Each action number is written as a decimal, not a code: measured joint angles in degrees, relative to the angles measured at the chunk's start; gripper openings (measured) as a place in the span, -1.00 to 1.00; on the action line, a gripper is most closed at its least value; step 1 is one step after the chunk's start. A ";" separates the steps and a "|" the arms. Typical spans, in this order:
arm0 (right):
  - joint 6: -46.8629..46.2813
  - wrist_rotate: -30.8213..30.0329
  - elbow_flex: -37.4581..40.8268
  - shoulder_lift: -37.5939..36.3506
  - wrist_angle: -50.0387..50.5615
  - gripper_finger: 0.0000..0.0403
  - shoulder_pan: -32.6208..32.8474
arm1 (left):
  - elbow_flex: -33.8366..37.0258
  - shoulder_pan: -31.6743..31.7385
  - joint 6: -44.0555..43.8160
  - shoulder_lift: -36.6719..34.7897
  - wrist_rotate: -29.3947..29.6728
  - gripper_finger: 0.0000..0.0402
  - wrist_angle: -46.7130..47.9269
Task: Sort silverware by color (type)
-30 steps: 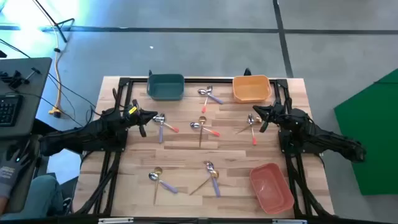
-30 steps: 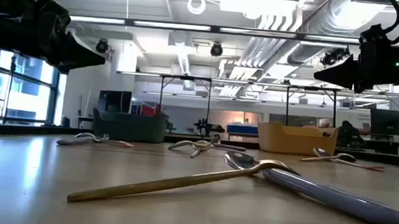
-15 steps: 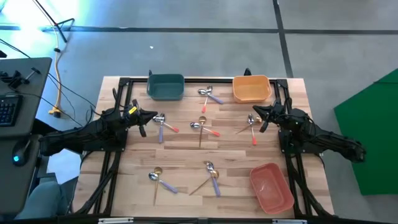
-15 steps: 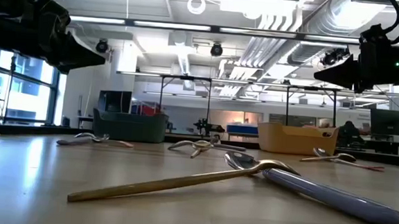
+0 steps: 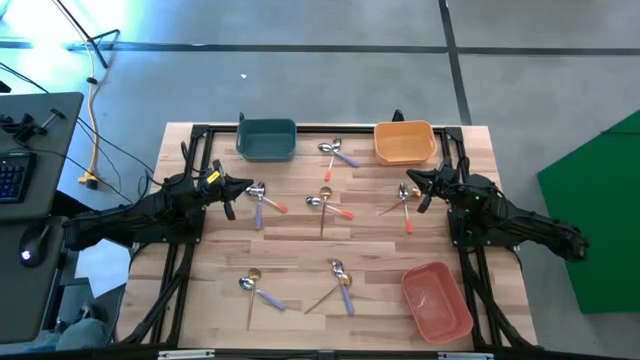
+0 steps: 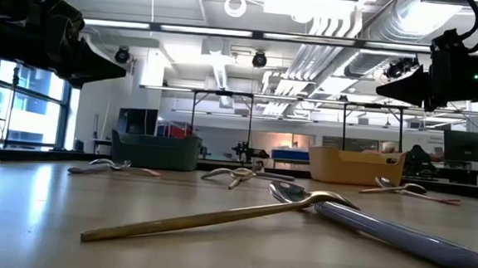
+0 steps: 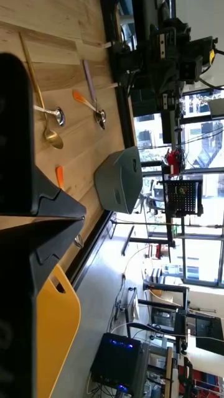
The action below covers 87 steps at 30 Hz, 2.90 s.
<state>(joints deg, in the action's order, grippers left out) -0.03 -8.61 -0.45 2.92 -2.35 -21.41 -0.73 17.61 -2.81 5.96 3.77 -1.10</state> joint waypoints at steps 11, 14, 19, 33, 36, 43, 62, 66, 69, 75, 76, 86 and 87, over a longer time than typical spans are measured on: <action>0.01 -0.01 -0.01 0.01 -0.01 -1.00 0.01 | 0.01 -0.01 -0.02 -0.01 0.02 -0.98 0.01; 0.01 -0.01 0.00 0.00 -0.01 -1.00 0.01 | 0.02 -0.01 -0.02 -0.01 0.01 -0.98 0.02; 0.02 0.00 -0.02 0.01 0.00 -1.00 0.02 | 0.00 -0.02 -0.02 0.00 0.02 -0.98 0.00; 0.01 0.00 -0.01 0.02 -0.01 -1.00 0.01 | 0.01 -0.02 -0.02 0.00 0.01 -0.98 0.01; 0.00 0.00 0.00 0.00 -0.02 -1.00 0.00 | 0.00 -0.02 -0.02 -0.02 0.02 -0.98 0.00; 0.00 0.00 0.00 0.01 -0.01 -1.00 0.02 | 0.00 0.00 -0.02 -0.02 0.02 -0.98 0.00; 0.00 -2.70 -0.02 0.00 -4.58 -1.00 -0.10 | 0.02 0.00 -2.32 -0.02 -1.59 -0.98 -2.67; 0.00 -2.19 -0.01 0.02 -11.16 -1.00 -0.11 | 0.02 -0.02 -6.10 0.00 -1.93 -0.98 -0.33; -0.04 -0.58 0.00 0.02 -16.67 -1.00 -0.11 | 0.02 0.00 -8.01 0.25 -1.76 -0.98 -0.12; -1.57 6.55 -0.12 0.55 -28.55 -1.00 -0.11 | 0.02 -0.02 -7.65 1.39 -3.09 -1.00 -0.02; -1.58 8.43 -0.47 1.00 -28.37 -1.00 -0.10 | 0.02 -0.02 -7.68 1.60 -3.02 -1.00 -0.06; -4.03 11.04 -8.80 16.00 -27.19 -1.00 0.69 | 0.02 0.00 -8.59 5.28 -5.00 -1.00 0.06; -3.64 11.06 -9.93 18.47 -26.89 -1.00 1.00 | 0.02 -0.01 -8.28 5.71 -6.08 -1.00 0.00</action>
<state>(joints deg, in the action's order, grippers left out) -3.67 2.46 -10.38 21.39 -29.24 -20.41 -0.71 17.59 -11.09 11.67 -2.31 -1.10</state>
